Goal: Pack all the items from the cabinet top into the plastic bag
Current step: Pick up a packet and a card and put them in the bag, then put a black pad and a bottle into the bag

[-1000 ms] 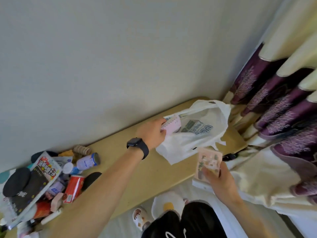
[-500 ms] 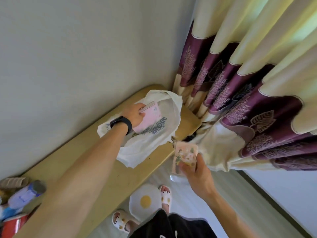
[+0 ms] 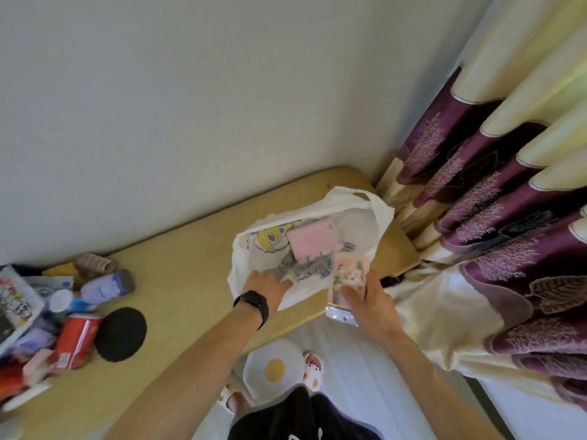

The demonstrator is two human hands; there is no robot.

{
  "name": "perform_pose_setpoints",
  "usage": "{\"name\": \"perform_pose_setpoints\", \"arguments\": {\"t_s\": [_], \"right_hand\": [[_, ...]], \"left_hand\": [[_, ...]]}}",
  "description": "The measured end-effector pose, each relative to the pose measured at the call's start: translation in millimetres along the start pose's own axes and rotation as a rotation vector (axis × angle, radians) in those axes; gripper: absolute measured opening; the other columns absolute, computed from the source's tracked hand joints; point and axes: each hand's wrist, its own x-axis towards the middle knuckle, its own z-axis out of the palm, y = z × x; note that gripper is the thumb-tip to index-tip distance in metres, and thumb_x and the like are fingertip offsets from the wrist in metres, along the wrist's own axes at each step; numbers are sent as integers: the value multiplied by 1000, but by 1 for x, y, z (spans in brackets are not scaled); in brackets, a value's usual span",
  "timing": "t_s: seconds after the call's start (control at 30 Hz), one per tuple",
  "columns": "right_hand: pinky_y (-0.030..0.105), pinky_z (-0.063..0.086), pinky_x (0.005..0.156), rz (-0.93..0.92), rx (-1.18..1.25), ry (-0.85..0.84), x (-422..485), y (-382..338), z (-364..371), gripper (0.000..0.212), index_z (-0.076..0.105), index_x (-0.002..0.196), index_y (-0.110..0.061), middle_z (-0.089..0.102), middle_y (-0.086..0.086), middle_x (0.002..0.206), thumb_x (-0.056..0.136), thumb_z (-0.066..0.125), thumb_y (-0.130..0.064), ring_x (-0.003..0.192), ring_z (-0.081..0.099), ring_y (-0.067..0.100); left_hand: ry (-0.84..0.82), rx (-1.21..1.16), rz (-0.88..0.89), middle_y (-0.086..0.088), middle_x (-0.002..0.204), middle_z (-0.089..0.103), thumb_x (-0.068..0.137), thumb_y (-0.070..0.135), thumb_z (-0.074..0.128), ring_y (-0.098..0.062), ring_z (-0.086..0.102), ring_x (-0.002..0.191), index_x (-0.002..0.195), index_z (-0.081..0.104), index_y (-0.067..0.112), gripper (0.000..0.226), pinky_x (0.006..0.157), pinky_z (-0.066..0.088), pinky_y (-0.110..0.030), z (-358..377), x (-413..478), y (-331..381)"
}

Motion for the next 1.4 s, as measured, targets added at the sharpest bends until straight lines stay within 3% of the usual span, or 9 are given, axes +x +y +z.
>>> {"name": "perform_pose_setpoints", "arguments": {"t_s": [0.2,0.3,0.37,0.43,0.53,0.7,0.9,1.2,1.4], "right_hand": [[40,47,96,97,-78,-233,61,-26,39,61,37,145,-9,53,13,138,94,55,-37,116,57,33],[29,49,66,90,-64,-355,70,-39,66,45,58,127,-1,64,15,120,94,57,-31,88,63,24],[28,49,63,78,-30,-418,68,-46,86,47,53,136,-12,59,9,129,94,56,-32,100,62,26],[38,49,89,2,-204,-413,62,-46,99,59,33,149,-32,47,5,144,94,51,-43,123,52,32],[48,26,115,-119,-690,-355,52,-27,109,63,17,153,-43,16,0,163,94,37,-55,146,20,33],[47,17,120,-186,-771,-410,32,-14,112,53,30,149,-43,17,-4,164,98,34,-54,150,9,29],[39,30,115,-537,-567,-201,-15,-38,133,43,50,140,-36,41,-8,153,98,46,-44,142,32,19],[31,38,108,-847,-646,-429,-86,-79,256,40,51,138,-34,43,-11,149,98,50,-36,137,35,12],[34,33,113,-787,-920,-637,-79,-121,353,52,38,148,-27,35,-5,155,98,47,-39,141,29,18]], "left_hand": [[8,66,-49,-12,156,29,96,14,47,-33,35,137,141,46,27,46,111,27,-45,40,-54,-33],[17,-20,-73,-10,154,34,94,15,49,-32,39,134,141,43,24,48,115,21,-44,57,-75,-36],[41,-100,-86,-8,150,40,97,27,46,-30,39,134,143,41,22,46,118,14,-46,64,-85,-37],[75,-176,-118,-7,153,38,100,43,39,-29,30,142,149,35,22,54,121,2,-50,70,-91,-37],[136,-224,-203,-7,160,25,101,50,25,-26,7,150,154,25,24,59,119,-6,-54,80,-96,-37],[228,-316,-248,-3,164,9,102,46,25,-22,-2,151,152,27,28,54,120,-6,-52,87,-107,-46],[454,-721,-494,2,163,14,97,37,40,-19,10,150,153,22,30,59,121,12,-44,116,-150,-53],[159,-1024,-847,-5,162,17,95,39,45,-25,17,148,151,25,28,60,119,17,-44,243,-242,-100],[19,-1087,-921,-2,165,1,96,46,44,-26,5,151,155,13,33,68,122,8,-49,315,-271,-142]]}}
